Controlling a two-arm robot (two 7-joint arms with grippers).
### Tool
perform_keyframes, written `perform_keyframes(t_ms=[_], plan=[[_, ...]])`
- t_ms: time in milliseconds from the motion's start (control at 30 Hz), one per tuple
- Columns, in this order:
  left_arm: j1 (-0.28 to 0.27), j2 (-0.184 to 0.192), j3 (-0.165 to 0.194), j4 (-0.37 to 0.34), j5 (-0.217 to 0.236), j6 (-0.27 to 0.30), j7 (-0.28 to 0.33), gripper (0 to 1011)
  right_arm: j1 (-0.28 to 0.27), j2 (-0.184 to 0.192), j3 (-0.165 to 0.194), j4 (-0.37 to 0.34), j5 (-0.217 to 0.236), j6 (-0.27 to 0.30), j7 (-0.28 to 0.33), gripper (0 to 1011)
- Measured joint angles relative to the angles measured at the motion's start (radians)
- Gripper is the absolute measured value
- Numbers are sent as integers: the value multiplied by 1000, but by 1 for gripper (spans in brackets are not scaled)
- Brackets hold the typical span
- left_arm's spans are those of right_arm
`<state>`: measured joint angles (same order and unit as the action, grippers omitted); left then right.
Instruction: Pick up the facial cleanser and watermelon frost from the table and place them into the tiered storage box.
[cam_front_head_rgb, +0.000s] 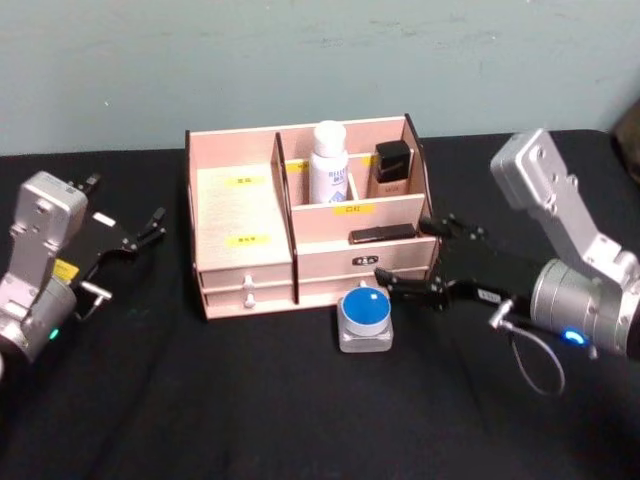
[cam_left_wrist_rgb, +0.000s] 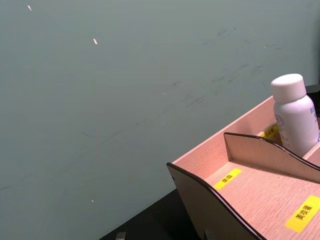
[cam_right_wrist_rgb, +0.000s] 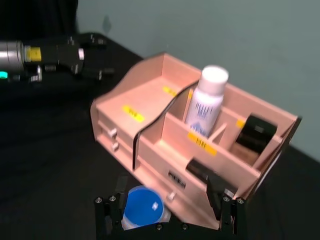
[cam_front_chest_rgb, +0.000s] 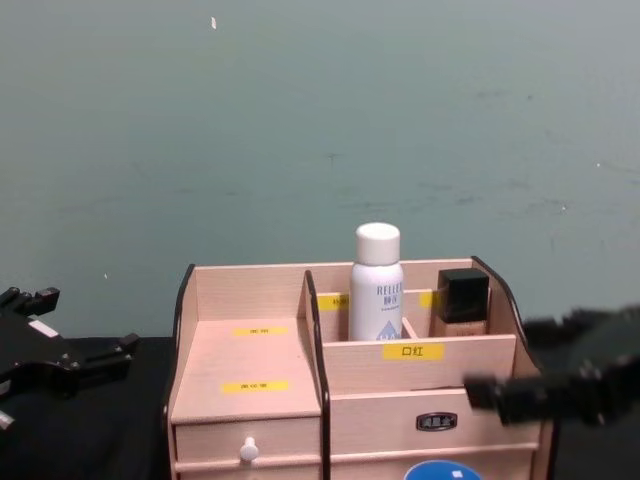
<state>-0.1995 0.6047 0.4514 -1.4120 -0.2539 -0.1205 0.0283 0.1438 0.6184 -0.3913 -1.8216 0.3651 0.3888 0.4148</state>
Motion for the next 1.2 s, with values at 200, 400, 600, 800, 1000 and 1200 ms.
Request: perform_keyframes(t_ms=[200,400,600,800,1000,1200], plan=[[0,0,0,0,0,0,0,1010,-36,17,-21,-4,-17,20,0,1003],[0,0,0,0,0,0,0,1010,-47,12,-38,16,-30,31,4,1003],[0,0,0,0,0,0,0,1010,-46,-2,-49,40,-35,35,9,1003],[0,0,0,0,0,0,0,1010,-37,-16,-58,60,-39,35,16,1003],[0,0,0,0,0,0,0,1009,-23,-31,-68,85,-46,28,23,1002],[0,0,0,0,0,0,0,1009,-7,-44,-80,107,-57,23,28,1003]])
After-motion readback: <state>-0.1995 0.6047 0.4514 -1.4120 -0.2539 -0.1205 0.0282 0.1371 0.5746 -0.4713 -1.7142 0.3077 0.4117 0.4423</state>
